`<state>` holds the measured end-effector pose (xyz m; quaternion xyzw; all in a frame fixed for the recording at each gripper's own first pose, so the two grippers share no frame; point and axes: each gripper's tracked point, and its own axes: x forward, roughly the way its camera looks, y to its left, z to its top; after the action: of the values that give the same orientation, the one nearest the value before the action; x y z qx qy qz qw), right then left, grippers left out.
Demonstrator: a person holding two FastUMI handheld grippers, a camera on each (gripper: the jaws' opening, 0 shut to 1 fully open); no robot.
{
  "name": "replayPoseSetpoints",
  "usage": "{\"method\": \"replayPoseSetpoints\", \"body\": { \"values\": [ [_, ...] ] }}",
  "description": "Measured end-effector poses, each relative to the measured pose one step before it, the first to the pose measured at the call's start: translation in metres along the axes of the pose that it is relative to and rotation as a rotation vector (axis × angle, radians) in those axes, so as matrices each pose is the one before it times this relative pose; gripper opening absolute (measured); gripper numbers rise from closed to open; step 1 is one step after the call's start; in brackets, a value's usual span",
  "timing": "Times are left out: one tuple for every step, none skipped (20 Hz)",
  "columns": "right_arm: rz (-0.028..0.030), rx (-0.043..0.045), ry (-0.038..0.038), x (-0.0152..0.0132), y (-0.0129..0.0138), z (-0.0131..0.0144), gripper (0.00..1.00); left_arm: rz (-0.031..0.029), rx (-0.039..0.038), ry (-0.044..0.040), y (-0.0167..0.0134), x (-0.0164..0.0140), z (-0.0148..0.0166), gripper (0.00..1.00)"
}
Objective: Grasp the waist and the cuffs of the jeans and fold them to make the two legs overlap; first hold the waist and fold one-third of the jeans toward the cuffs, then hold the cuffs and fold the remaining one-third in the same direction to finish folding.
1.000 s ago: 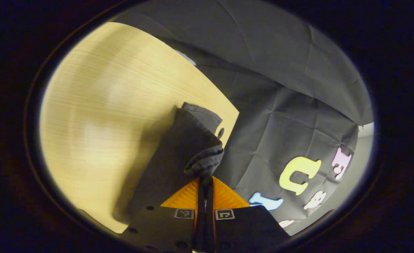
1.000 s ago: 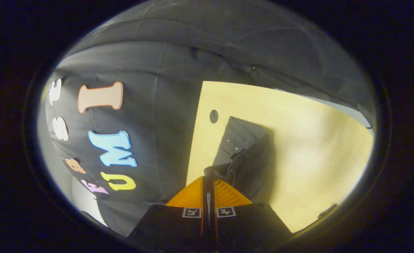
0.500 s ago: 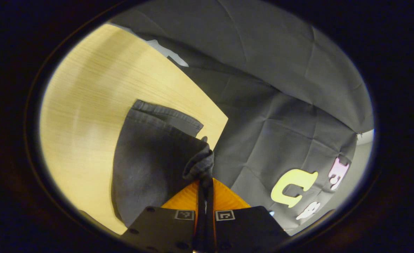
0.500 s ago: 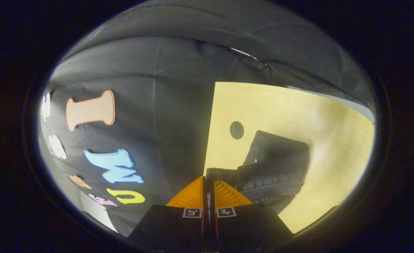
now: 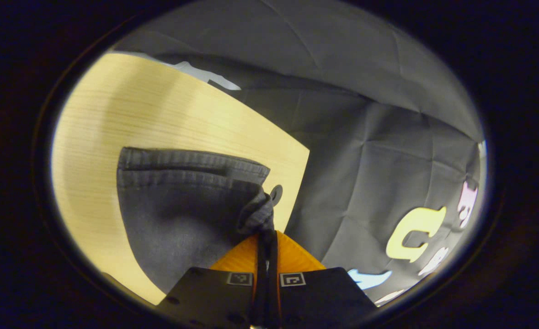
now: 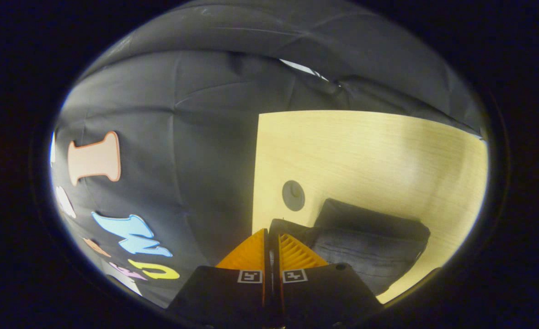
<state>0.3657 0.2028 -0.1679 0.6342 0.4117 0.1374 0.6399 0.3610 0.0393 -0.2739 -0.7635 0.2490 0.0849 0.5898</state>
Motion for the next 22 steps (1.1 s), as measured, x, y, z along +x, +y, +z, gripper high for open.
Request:
{"method": "replayPoseSetpoints", "body": {
  "values": [
    [-0.00335, -0.01408, -0.00797, 0.00229, 0.00021, -0.00227, 0.0, 0.00885, 0.0222, -0.00222, -0.00088, 0.00145, -0.00093, 0.08],
    [-0.00698, -0.01635, -0.00946, 0.00151, -0.00081, -0.00029, 0.0, 0.01372, 0.02819, -0.00018, 0.0002, 0.00158, -0.00035, 0.07],
    [-0.00859, -0.00885, -0.01658, 0.00188, 0.00135, 0.00118, 0.0, 0.02397, 0.03829, 0.00057, 0.00108, 0.00046, -0.00052, 0.08],
    [-0.00537, -0.0146, -0.00403, 0.00107, 0.00076, -0.00022, 0.01, 0.02893, 0.03631, -0.00875, 0.00221, 0.00124, 0.00071, 0.08],
    [-0.00466, -0.01931, -0.01107, -0.00253, -0.00072, -0.00086, 0.01, 0.03371, 0.04237, -0.00845, 0.00281, -0.00043, 0.00141, 0.08],
    [-0.00246, -0.02759, -0.01388, -0.00114, 0.00036, 0.00031, 0.03, 0.02151, 0.03717, -0.00273, -0.00094, -0.00047, -0.00156, 0.08],
    [-0.00734, -0.0323, -0.0123, -0.00489, -0.00108, 0.00006, 0.05, -0.00579, 0.03262, 0.00937, -0.00668, -0.0002, -0.00432, 0.02],
    [-0.01347, -0.02988, -0.00261, -0.00126, -0.00256, -0.00134, 0.12, 0.007, 0.03569, 0.00388, -0.00329, 0.00191, -0.00295, 0.03],
    [-0.01688, -0.03389, 0.00291, -0.00505, -0.00336, -0.00499, 0.17, 0.00479, 0.0463, 0.01242, -0.00711, -0.00371, -0.00428, 0.22],
    [-0.01397, -0.0355, 0.00623, -0.00276, -0.0035, -0.00264, 0.28, 0.00859, 0.04967, 0.0141, -0.00366, -0.00313, -0.00617, 0.34],
    [-0.01024, -0.03481, -0.00373, -0.00573, -0.00297, -0.0031, 0.36, 0.02679, 0.05976, -0.00012, 0.00037, -0.00409, -0.00395, 0.46],
    [0.00583, -0.03695, -0.01208, -0.00609, -0.00024, -0.00044, 0.45, 0.02702, 0.0668, -0.00566, -0.00232, -0.00265, -0.00273, 0.61],
    [-0.00163, -0.03706, -0.01515, -0.00732, 0.00041, -0.00021, 0.44, 0.02202, 0.05233, -0.0074, -0.0036, -0.00065, -0.00046, 0.76],
    [-0.0037, -0.03647, -0.02214, -0.00323, 0.00008, 0.00341, 0.55, 0.01372, 0.051, -0.00729, -0.00333, -0.00287, -0.00086, 0.91],
    [0.0039, -0.03351, -0.03122, -0.00703, 0.00156, 0.00367, 0.66, 0.00588, 0.03562, -0.00378, -0.00421, -0.00737, -0.00212, 0.91],
    [-0.00173, -0.02358, -0.04044, -0.00752, 0.00099, 0.00946, 0.79, -0.00286, 0.02252, -0.00165, -0.00656, -0.00697, -0.0025, 0.92],
    [-0.00277, -0.01406, -0.03413, -0.00568, 0.00272, 0.0075, 0.8, -0.00288, 0.0222, -0.00563, -0.00564, -0.00914, -0.00223, 0.92],
    [-0.00499, -0.00721, -0.02029, -0.00668, 0.00028, 0.00519, 0.8, 0.00313, 0.02822, -0.01401, -0.00365, -0.00792, -0.00172, 1.0],
    [-0.01155, -0.01099, -0.01556, -0.00962, -0.00097, -0.00047, 0.8, 0.00511, 0.04074, -0.02442, -0.00119, -0.00666, 0.00097, 0.99],
    [-0.02162, -0.01829, -0.01472, -0.00656, -0.00601, -0.00092, 0.8, 0.00855, 0.05861, -0.03065, -0.00057, -0.00845, 0.00102, 0.95],
    [-0.03212, -0.01809, -0.01904, -0.00662, -0.01026, -0.00266, 0.8, 0.00277, 0.0564, -0.02293, -0.00222, -0.00664, -0.00166, 0.99],
    [-0.03915, -0.00832, -0.00935, -0.00586, -0.01175, -0.00355, 0.81, 0.00479, 0.05075, -0.01805, -0.00339, -0.00874, -0.00101, 0.99]
  ]
}}
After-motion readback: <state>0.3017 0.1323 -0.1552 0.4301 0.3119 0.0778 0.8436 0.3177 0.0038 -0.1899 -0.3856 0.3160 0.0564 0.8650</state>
